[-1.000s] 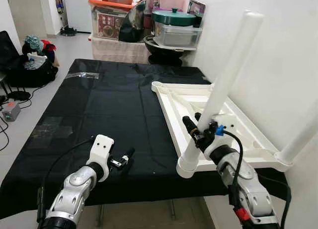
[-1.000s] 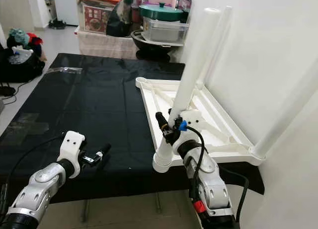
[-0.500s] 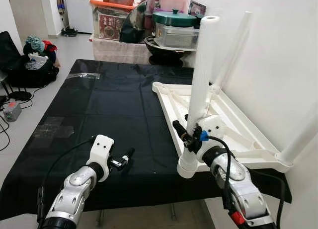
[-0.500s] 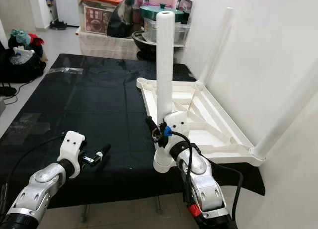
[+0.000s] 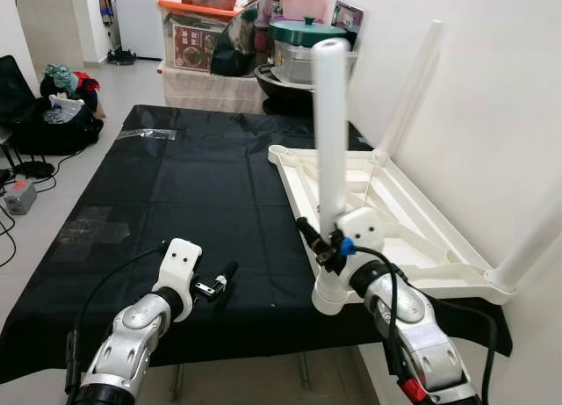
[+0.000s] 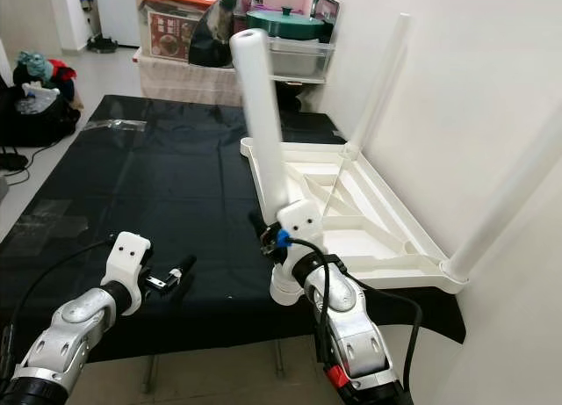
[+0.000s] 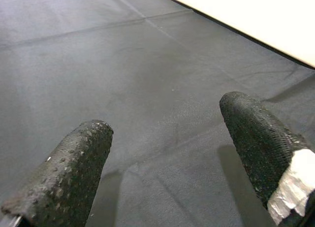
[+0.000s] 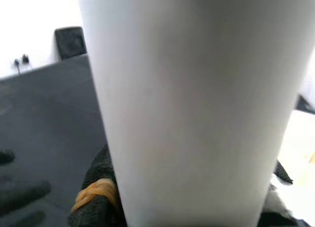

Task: Building children table

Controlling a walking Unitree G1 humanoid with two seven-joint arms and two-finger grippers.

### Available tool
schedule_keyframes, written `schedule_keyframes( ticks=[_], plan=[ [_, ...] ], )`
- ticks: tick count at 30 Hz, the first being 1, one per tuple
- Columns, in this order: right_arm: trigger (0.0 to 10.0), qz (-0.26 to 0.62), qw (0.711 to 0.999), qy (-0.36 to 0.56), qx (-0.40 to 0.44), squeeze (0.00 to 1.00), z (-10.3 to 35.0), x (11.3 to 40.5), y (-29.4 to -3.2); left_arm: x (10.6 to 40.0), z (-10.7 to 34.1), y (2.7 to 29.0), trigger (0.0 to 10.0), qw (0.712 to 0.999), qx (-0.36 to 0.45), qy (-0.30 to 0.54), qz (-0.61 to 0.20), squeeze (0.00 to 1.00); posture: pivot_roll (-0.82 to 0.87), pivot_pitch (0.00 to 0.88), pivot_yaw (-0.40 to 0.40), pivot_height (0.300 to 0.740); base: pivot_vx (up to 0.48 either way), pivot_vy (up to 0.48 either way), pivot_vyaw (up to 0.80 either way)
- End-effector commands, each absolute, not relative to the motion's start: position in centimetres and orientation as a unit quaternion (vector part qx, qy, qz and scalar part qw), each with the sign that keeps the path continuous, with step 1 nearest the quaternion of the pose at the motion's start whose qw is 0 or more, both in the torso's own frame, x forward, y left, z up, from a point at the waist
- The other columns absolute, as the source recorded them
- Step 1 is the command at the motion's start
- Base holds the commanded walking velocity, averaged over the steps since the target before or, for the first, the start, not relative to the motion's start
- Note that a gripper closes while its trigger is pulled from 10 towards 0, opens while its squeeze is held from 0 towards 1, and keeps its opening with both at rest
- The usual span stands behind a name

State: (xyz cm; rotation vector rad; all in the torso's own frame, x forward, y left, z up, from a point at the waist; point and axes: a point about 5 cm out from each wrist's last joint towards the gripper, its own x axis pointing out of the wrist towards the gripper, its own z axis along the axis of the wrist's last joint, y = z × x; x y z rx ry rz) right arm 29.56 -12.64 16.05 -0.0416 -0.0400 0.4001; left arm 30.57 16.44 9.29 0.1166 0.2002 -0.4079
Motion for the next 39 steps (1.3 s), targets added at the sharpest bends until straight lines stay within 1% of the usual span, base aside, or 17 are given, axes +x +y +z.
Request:
schedule_keyframes(
  ticks=[1, 4, 6, 11, 16, 19, 22, 24, 26, 27, 28, 29, 31, 32, 36, 37, 39],
  plan=[
    [10.0, 0.176, 0.974, 0.122, 0.070, 0.00, 10.8, 29.1, -13.3, 30.7, 9.4, 16.2, 10.0, 0.971, 0.061, 0.099, -0.208, 0.00, 0.05, 0.000, -0.106, 0.740, 0.000, 0.000, 0.00],
    [10.0, 0.140, 0.973, 0.131, 0.131, 0.00, 10.5, 29.5, -14.8, 30.7, 9.4, 16.3, 10.0, 0.971, 0.061, 0.100, -0.208, 0.00, 0.06, 0.000, -0.105, 0.740, 0.000, 0.000, 0.00],
    [10.0, 0.128, 0.971, 0.136, 0.150, 0.00, 10.3, 29.6, -15.3, 30.7, 9.4, 16.3, 10.0, 0.971, 0.061, 0.100, -0.208, 0.00, 0.06, 0.000, -0.105, 0.740, 0.000, 0.000, 0.00],
    [10.0, 0.120, 0.968, 0.139, 0.169, 0.00, 10.0, 29.5, -15.7, 30.7, 9.4, 16.3, 10.0, 0.971, 0.061, 0.100, -0.207, 0.00, 0.06, 0.000, -0.103, 0.740, 0.000, 0.000, 0.00],
    [10.0, 0.138, 0.967, 0.132, 0.171, 0.00, 10.2, 29.2, -15.1, 30.8, 9.5, 16.4, 10.0, 0.971, 0.062, 0.100, -0.207, 0.00, 0.06, 0.000, -0.100, 0.740, 0.000, 0.000, 0.00],
    [10.0, 0.178, 0.964, 0.122, 0.157, 0.00, 10.6, 29.0, -14.0, 30.8, 9.5, 16.4, 10.0, 0.971, 0.063, 0.099, -0.207, 0.00, 0.06, 0.000, -0.100, 0.740, 0.000, 0.000, 0.00],
    [10.0, 0.178, 0.964, 0.122, 0.157, 0.00, 10.6, 29.0, -14.0, 30.8, 9.5, 16.4, 10.0, 0.971, 0.063, 0.099, -0.207, 0.00, 0.06, 0.000, -0.100, 0.740, 0.000, 0.000, 0.00],
    [10.0, 0.203, 0.962, 0.118, 0.140, 0.00, 10.8, 28.9, -13.6, 30.9, 9.6, 16.4, 10.0, 0.971, 0.063, 0.099, -0.207, 0.00, 0.06, 0.000, -0.102, 0.740, 0.000, 0.000, 0.00],
    [10.0, 0.269, 0.954, 0.096, 0.091, 0.00, 11.8, 29.0, -13.5, 30.9, 9.6, 16.4, 10.0, 0.972, 0.064, 0.098, -0.206, 0.00, 0.07, 0.000, -0.111, 0.740, 0.000, 0.000, 0.00],
    [10.0, 0.269, 0.954, 0.096, 0.091, 0.00, 11.8, 29.0, -13.5, 30.9, 9.6, 16.4, 10.0, 0.972, 0.064, 0.098, -0.206, 0.00, 0.07, 0.000, -0.111, 0.740, 0.000, 0.000, 0.00],
    [10.0, 0.307, 0.946, 0.076, 0.065, 0.00, 12.6, 29.0, -13.5, 30.9, 9.6, 16.4, 10.0, 0.972, 0.064, 0.097, -0.205, 0.00, 0.07, 0.000, -0.116, 0.740, 0.000, 0.000, 0.00],
    [10.0, 0.307, 0.946, 0.076, 0.065, 0.00, 12.6, 29.0, -13.5, 30.9, 9.6, 16.4, 10.0, 0.972, 0.064, 0.097, -0.205, 0.00, 0.07, 0.000, -0.116, 0.740, 0.000, 0.000, 0.00],
    [10.0, 0.375, 0.926, 0.046, 0.013, 0.00, 14.0, 28.8, -13.6, 30.9, 9.6, 16.4, 10.0, 0.973, 0.063, 0.097, -0.202, 0.00, 0.08, 0.000, -0.120, 0.740, 0.000, 0.000, 0.00],
    [10.0, 0.375, 0.926, 0.046, 0.013, 0.00, 14.0, 28.8, -13.6, 30.9, 9.6, 16.4, 10.0, 0.973, 0.063, 0.097, -0.202, 0.00, 0.08, 0.000, -0.120, 0.740, 0.000, 0.000, 0.00],
    [10.0, 0.443, 0.896, 0.030, -0.018, 0.00, 15.0, 28.4, -13.4, 30.8, 9.5, 16.4, 10.0, 0.973, 0.061, 0.097, -0.200, 0.00, 0.08, 0.000, -0.127, 0.740, 0.000, 0.000, 0.00],
    [10.0, 0.443, 0.896, 0.030, -0.018, 0.00, 15.0, 28.4, -13.4, 30.8, 9.5, 16.4, 10.0, 0.973, 0.061, 0.097, -0.200, 0.00, 0.08, 0.000, -0.127, 0.740, 0.000, 0.000, 0.00],
    [10.0, 0.472, 0.881, 0.022, -0.021, 0.00, 15.4, 28.4, -13.3, 30.7, 9.5, 16.4, 10.0, 0.973, 0.061, 0.096, -0.199, 0.00, 0.09, 0.000, -0.134, 0.740, 0.000, 0.000, 0.00]
  ],
)
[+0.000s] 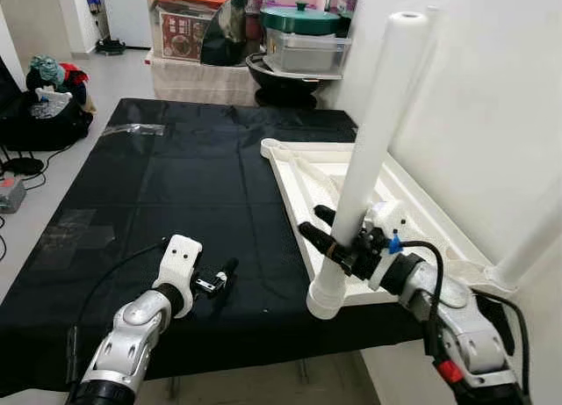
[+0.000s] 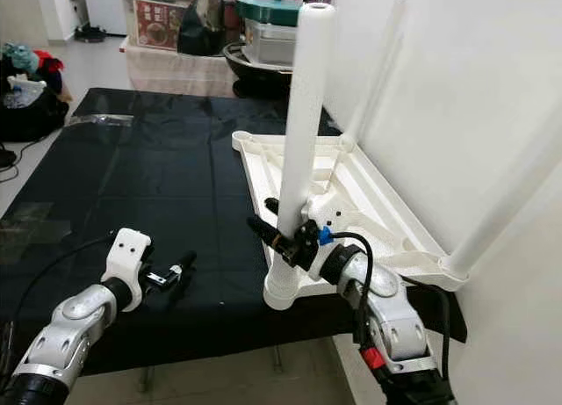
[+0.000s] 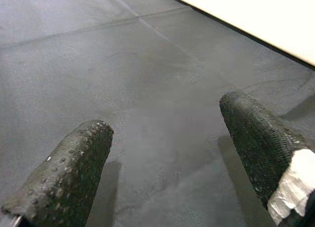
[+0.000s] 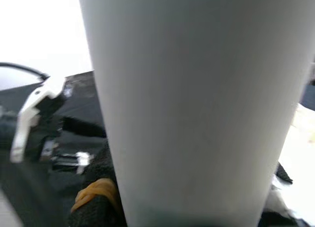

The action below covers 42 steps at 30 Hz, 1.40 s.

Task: Building children table

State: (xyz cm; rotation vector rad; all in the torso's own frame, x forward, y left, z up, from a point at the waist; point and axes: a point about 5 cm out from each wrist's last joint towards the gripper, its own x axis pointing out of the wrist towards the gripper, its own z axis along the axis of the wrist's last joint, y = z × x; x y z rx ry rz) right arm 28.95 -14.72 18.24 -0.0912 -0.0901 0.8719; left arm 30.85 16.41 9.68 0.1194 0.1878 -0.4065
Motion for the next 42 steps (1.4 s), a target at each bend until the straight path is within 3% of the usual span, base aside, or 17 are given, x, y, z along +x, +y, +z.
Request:
schedule_keyframes(
  ticks=[1, 10, 18, 25, 31, 42],
  plan=[
    [10.0, 0.472, 0.881, 0.022, -0.021, 0.00, 15.4, 28.4, -13.3, 30.7, 9.5, 16.4, 10.0, 0.973, 0.061, 0.096, -0.199, 0.00, 0.09, 0.000, -0.134, 0.740, 0.000, 0.000, 0.00],
    [10.0, 0.532, 0.845, -0.014, 0.043, 0.00, 16.8, 29.3, -12.6, 30.5, 9.5, 16.7, 10.0, 0.975, 0.060, 0.096, -0.194, 0.00, 0.11, 0.000, -0.151, 0.740, 0.000, 0.000, 0.00],
    [10.0, 0.621, 0.775, -0.053, 0.105, 0.00, 18.7, 28.9, -9.5, 30.5, 9.6, 16.7, 10.0, 0.975, 0.058, 0.097, -0.193, 0.00, 0.13, 0.000, -0.157, 0.740, 0.000, 0.000, 0.00],
    [10.0, 0.632, 0.766, -0.067, 0.098, 0.00, 18.9, 29.1, -8.1, 30.4, 9.7, 17.1, 10.0, 0.976, 0.060, 0.097, -0.188, 0.00, 0.14, 0.000, -0.164, 0.740, 0.000, 0.000, 0.00],
    [10.0, 0.609, 0.790, -0.058, 0.036, 0.00, 17.8, 29.3, -8.4, 30.3, 9.5, 17.1, 10.0, 0.976, 0.061, 0.099, -0.187, 0.00, 0.13, 0.000, -0.156, 0.740, 0.000, 0.000, 0.00],
    [10.0, 0.594, 0.804, -0.040, -0.004, 0.00, 16.6, 29.3, -9.0, 30.6, 9.6, 16.8, 10.0, 0.975, 0.061, 0.098, -0.192, 0.00, 0.12, 0.000, -0.146, 0.740, 0.000, 0.000, 0.00]
  ],
)
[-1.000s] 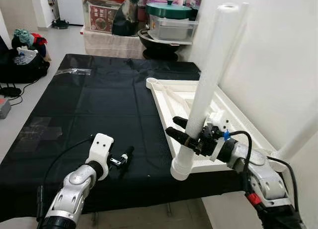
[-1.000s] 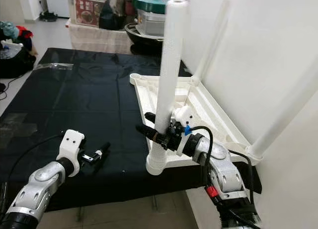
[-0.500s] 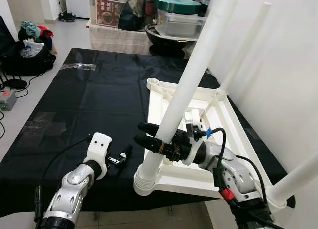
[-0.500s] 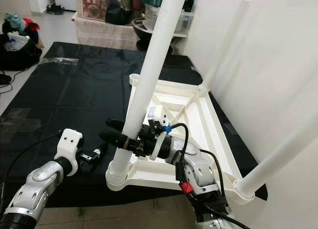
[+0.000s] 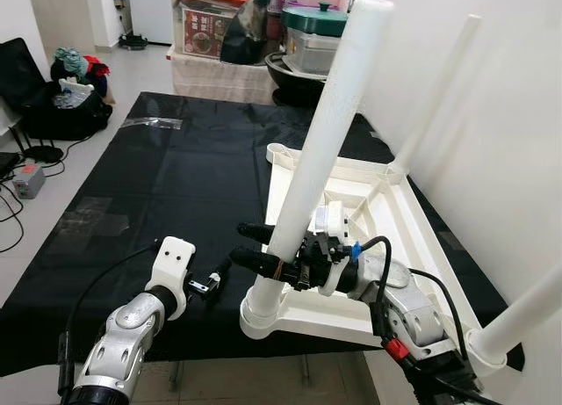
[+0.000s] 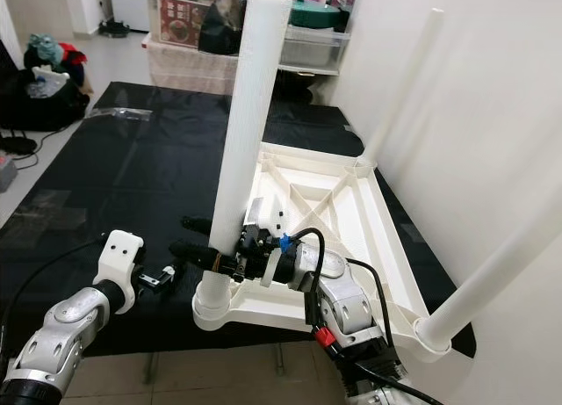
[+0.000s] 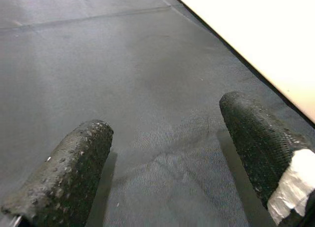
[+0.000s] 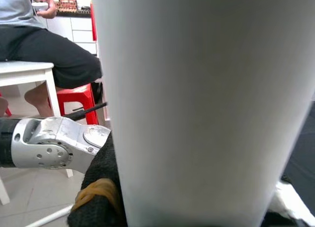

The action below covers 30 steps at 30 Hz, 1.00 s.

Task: Building children table

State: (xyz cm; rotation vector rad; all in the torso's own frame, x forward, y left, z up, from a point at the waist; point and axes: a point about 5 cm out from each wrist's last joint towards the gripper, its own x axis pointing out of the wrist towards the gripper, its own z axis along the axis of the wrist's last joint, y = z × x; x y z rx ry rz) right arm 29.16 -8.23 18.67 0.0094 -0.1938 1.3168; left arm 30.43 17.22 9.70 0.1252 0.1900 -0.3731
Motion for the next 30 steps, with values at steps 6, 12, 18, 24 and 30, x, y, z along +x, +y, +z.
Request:
schedule_keyframes(
  ticks=[6, 12, 18, 24, 30],
  plan=[
    [10.0, 0.574, 0.818, -0.031, -0.007, 0.00, 16.0, 29.7, -9.2, 30.6, 9.6, 16.7, 10.0, 0.975, 0.060, 0.097, -0.193, 0.00, 0.12, 0.000, -0.145, 0.740, 0.000, 0.000, 0.00],
    [10.0, 0.559, 0.829, -0.011, -0.004, 0.00, 15.3, 29.7, -9.3, 30.7, 9.7, 16.6, 10.0, 0.974, 0.061, 0.097, -0.195, 0.00, 0.12, 0.000, -0.143, 0.740, 0.000, 0.000, 0.00],
    [10.0, 0.527, 0.849, 0.011, -0.021, 0.00, 14.4, 30.1, -9.4, 30.7, 9.7, 16.6, 10.0, 0.974, 0.061, 0.096, -0.195, 0.00, 0.12, 0.000, -0.143, 0.740, 0.000, 0.000, 0.00],
    [10.0, 0.328, 0.939, 0.101, -0.033, 0.00, 12.0, 32.1, -11.3, 30.7, 9.6, 16.7, 10.0, 0.974, 0.062, 0.097, -0.195, 0.00, 0.11, 0.000, -0.140, 0.740, 0.000, 0.000, 0.00],
    [10.0, 0.143, 0.977, 0.159, -0.023, 0.00, 10.1, 32.3, -13.8, 30.6, 9.6, 16.6, 10.0, 0.974, 0.061, 0.098, -0.196, 0.00, 0.10, 0.000, -0.136, 0.740, 0.000, 0.000, 0.00]
  ],
)
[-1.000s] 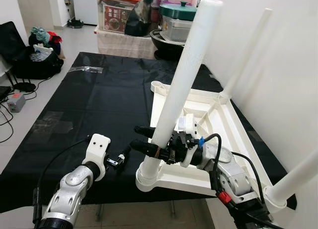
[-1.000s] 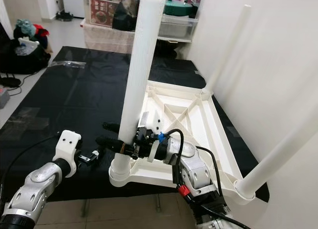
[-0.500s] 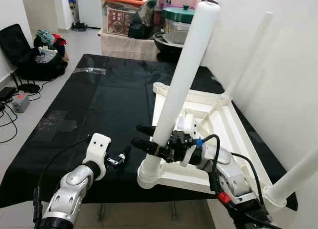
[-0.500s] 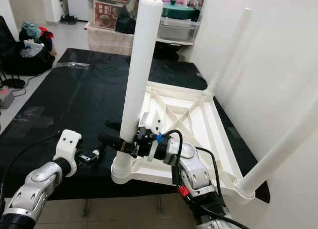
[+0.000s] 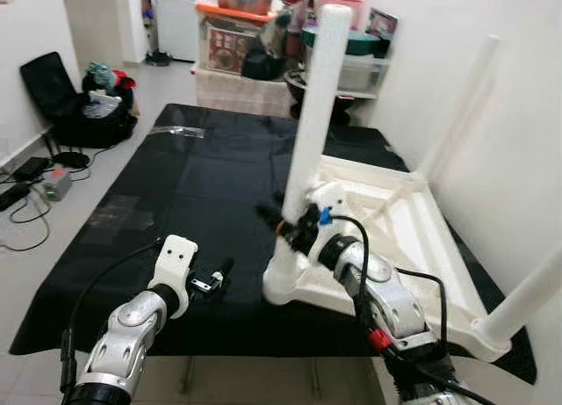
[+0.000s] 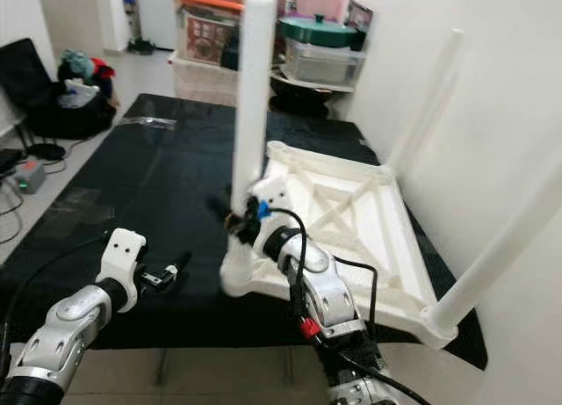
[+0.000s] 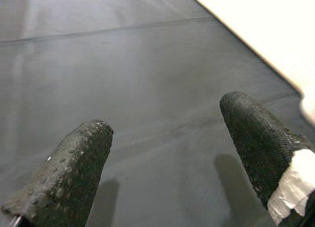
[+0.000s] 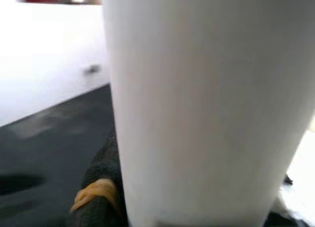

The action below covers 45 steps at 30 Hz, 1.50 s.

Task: Building children table

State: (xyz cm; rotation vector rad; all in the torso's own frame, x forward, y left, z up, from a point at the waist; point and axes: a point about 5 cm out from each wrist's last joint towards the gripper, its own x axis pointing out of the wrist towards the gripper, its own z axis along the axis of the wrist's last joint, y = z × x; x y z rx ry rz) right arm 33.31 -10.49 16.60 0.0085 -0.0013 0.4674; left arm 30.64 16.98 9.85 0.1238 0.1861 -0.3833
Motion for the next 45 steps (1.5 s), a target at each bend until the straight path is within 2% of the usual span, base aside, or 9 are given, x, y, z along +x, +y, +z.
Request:
schedule_keyframes(
  ticks=[1, 7, 12, 14, 21, 42, 43, 44, 45],
  plan=[
    [10.0, 0.108, 0.979, 0.170, -0.009, 0.00, 9.6, 32.1, -14.3, 30.6, 9.5, 16.6, 10.0, 0.974, 0.061, 0.098, -0.196, 0.00, 0.10, 0.000, -0.135, 0.740, 0.000, 0.000, 0.00],
    [10.0, 0.026, 0.980, 0.197, 0.024, 0.00, 8.2, 31.5, -15.5, 30.7, 9.5, 16.7, 10.0, 0.974, 0.061, 0.099, -0.195, 0.00, 0.09, 0.000, -0.132, 0.740, 0.000, 0.000, 0.00],
    [10.0, -0.119, 0.969, 0.210, 0.049, 0.00, 7.5, 31.2, -18.0, 30.8, 9.5, 16.7, 10.0, 0.974, 0.061, 0.099, -0.196, 0.00, 0.09, 0.000, -0.127, 0.740, 0.000, 0.000, 0.00],
    [10.0, -0.119, 0.969, 0.210, 0.049, 0.00, 7.5, 31.2, -18.0, 30.8, 9.5, 16.7, 10.0, 0.974, 0.061, 0.099, -0.196, 0.00, 0.09, 0.000, -0.127, 0.740, 0.000, 0.000, 0.00],
    [10.0, -0.281, 0.931, 0.232, 0.015, 0.00, 6.7, 29.7, -20.4, 30.9, 9.5, 16.7, 10.0, 0.974, 0.062, 0.100, -0.196, 0.00, 0.08, 0.000, -0.121, 0.740, 0.000, 0.000, 0.00],
    [10.0, -0.323, 0.918, 0.226, 0.042, 0.00, 7.1, 29.7, -20.7, 30.8, 9.4, 16.6, 10.0, 0.973, 0.066, 0.102, -0.197, 0.00, 0.08, 0.000, -0.117, 0.740, 0.000, 0.000, 0.00],
    [10.0, -0.319, 0.919, 0.223, 0.053, 0.22, 7.2, 29.7, -20.6, 30.8, 9.4, 16.6, 10.0, 0.973, 0.067, 0.103, -0.197, 0.00, 0.08, 0.000, -0.115, 0.740, 0.000, 0.000, 0.00],
    [10.0, -0.319, 0.919, 0.223, 0.053, 0.22, 7.2, 29.7, -20.6, 30.8, 9.4, 16.6, 10.0, 0.973, 0.067, 0.103, -0.197, 0.00, 0.08, 0.000, -0.115, 0.740, 0.000, 0.000, 0.00],
    [10.0, -0.315, 0.922, 0.216, 0.062, 0.62, 7.4, 29.8, -20.4, 30.8, 9.4, 16.7, 10.0, 0.973, 0.067, 0.103, -0.197, 0.00, 0.08, 0.000, -0.115, 0.740, 0.000, 0.000, 0.00]
  ],
)
